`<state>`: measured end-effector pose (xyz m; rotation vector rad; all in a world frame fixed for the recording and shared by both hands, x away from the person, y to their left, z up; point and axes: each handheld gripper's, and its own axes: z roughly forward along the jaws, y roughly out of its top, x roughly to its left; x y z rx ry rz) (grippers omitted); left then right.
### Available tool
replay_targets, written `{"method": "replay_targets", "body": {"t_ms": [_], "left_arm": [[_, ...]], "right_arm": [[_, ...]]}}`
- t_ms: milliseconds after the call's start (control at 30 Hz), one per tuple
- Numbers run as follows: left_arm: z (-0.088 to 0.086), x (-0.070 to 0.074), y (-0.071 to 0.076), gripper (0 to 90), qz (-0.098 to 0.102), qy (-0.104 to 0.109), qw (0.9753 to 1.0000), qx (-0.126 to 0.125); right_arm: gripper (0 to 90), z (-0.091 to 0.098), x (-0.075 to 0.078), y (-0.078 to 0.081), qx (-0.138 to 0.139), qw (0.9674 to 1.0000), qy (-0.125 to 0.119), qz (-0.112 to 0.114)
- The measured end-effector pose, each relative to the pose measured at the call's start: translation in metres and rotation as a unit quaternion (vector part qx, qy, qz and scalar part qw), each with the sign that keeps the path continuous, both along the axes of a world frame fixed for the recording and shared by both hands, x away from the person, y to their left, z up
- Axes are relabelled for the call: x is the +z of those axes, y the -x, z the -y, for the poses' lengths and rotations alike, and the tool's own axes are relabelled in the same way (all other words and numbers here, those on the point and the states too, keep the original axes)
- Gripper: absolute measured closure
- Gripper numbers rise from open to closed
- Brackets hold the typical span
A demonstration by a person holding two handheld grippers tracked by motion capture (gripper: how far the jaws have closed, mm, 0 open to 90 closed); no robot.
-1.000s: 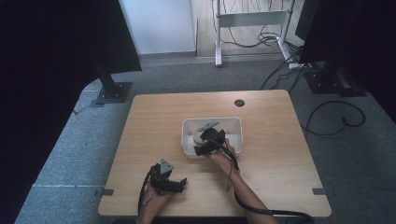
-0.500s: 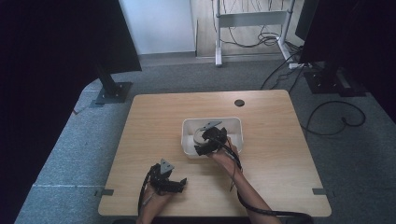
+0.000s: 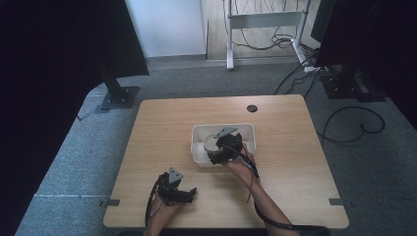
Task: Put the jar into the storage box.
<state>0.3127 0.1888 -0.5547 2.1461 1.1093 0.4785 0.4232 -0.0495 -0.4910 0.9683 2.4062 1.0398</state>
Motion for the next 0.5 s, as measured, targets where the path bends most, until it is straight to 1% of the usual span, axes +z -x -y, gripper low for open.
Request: {"method": "replay_targets", "body": {"t_ms": [233, 500], "left_arm": [[0.000, 0.000, 0.000, 0.1, 0.000, -0.001, 1.0000, -0.001], [0.000, 0.000, 0.000, 0.1, 0.000, 0.001, 1.0000, -0.001]], "right_arm": [[4.0, 0.006, 0.001, 0.006, 0.006, 1.0000, -0.001, 0.006], [4.2, 0.019, 0.001, 0.016, 0.007, 0.9999, -0.006, 0.014]]}}
